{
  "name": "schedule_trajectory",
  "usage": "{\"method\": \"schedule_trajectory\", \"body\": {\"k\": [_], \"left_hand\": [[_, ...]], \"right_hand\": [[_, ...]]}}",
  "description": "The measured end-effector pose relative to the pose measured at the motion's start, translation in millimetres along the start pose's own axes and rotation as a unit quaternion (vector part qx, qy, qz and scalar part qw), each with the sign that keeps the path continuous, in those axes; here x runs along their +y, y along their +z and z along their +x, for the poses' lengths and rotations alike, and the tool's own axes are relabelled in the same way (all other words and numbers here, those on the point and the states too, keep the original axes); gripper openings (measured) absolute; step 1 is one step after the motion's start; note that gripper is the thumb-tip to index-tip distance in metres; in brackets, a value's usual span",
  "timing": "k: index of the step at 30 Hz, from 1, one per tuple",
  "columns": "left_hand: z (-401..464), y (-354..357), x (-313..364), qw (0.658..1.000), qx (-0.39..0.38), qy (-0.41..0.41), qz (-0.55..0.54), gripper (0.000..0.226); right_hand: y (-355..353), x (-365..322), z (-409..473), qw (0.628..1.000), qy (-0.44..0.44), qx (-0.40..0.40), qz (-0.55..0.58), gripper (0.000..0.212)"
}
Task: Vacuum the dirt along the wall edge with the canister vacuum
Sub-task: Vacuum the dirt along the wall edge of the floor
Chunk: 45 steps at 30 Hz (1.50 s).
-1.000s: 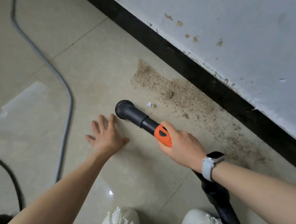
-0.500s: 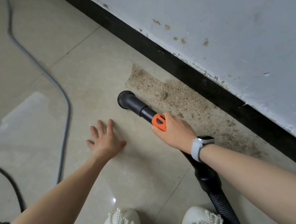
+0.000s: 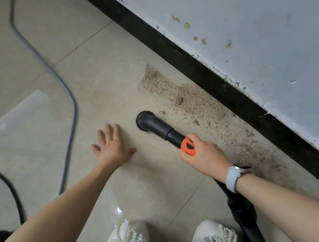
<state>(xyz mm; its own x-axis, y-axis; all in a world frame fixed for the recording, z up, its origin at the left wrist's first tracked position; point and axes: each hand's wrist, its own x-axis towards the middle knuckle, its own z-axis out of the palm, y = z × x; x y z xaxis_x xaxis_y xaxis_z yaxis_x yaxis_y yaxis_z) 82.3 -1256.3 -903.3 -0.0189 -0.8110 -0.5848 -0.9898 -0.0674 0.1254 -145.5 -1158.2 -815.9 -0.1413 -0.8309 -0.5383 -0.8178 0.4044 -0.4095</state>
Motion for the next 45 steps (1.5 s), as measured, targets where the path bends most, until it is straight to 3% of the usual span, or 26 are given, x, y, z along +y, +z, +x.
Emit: {"method": "schedule_trajectory", "body": {"k": [4,10,16,21,25,28,32,36,39,45], "left_hand": [[0.0,-2.4,2.0,1.000,0.003,0.000,-0.008,0.097],[-0.1,-1.9,-4.5,1.000,0.022,0.010,-0.018,0.091],[1.7,-5.8,-12.0,0.998,0.048,0.022,-0.046,0.078],[0.0,-4.6,-10.8,0.994,0.073,0.026,-0.079,0.072],[-1.3,-0.4,-14.2,0.993,0.089,0.041,-0.067,0.067],[-0.9,0.8,-14.2,0.993,0.094,0.044,-0.063,0.067],[-0.8,3.3,-14.3,0.993,0.096,0.042,-0.063,0.068],[-2.6,9.2,-13.9,0.990,0.111,0.037,-0.078,0.068],[-2.8,8.9,-10.8,0.991,0.108,0.034,-0.072,0.070],[-4.8,-2.3,1.5,0.994,0.074,0.022,-0.074,0.069]], "right_hand": [[-9.6,1.5,3.4,0.999,0.012,0.015,-0.025,0.030],[18.9,-10.6,-18.0,0.994,-0.034,-0.070,-0.072,0.034],[-3.5,9.4,-9.0,0.995,0.031,0.035,-0.093,0.028],[17.0,-14.3,-11.2,0.994,-0.038,-0.020,-0.100,0.029],[7.6,-23.0,11.2,0.996,-0.001,0.009,-0.094,0.031],[-14.6,-27.5,39.6,0.999,-0.004,0.030,-0.023,0.040],[-10.5,-16.7,31.5,0.989,-0.045,-0.025,0.136,0.048],[13.7,16.3,0.1,0.981,0.005,-0.015,0.193,0.023],[12.8,13.5,2.6,0.987,0.023,0.013,0.158,0.026],[-10.8,-38.2,45.4,0.997,-0.037,0.070,0.023,0.031]]}}
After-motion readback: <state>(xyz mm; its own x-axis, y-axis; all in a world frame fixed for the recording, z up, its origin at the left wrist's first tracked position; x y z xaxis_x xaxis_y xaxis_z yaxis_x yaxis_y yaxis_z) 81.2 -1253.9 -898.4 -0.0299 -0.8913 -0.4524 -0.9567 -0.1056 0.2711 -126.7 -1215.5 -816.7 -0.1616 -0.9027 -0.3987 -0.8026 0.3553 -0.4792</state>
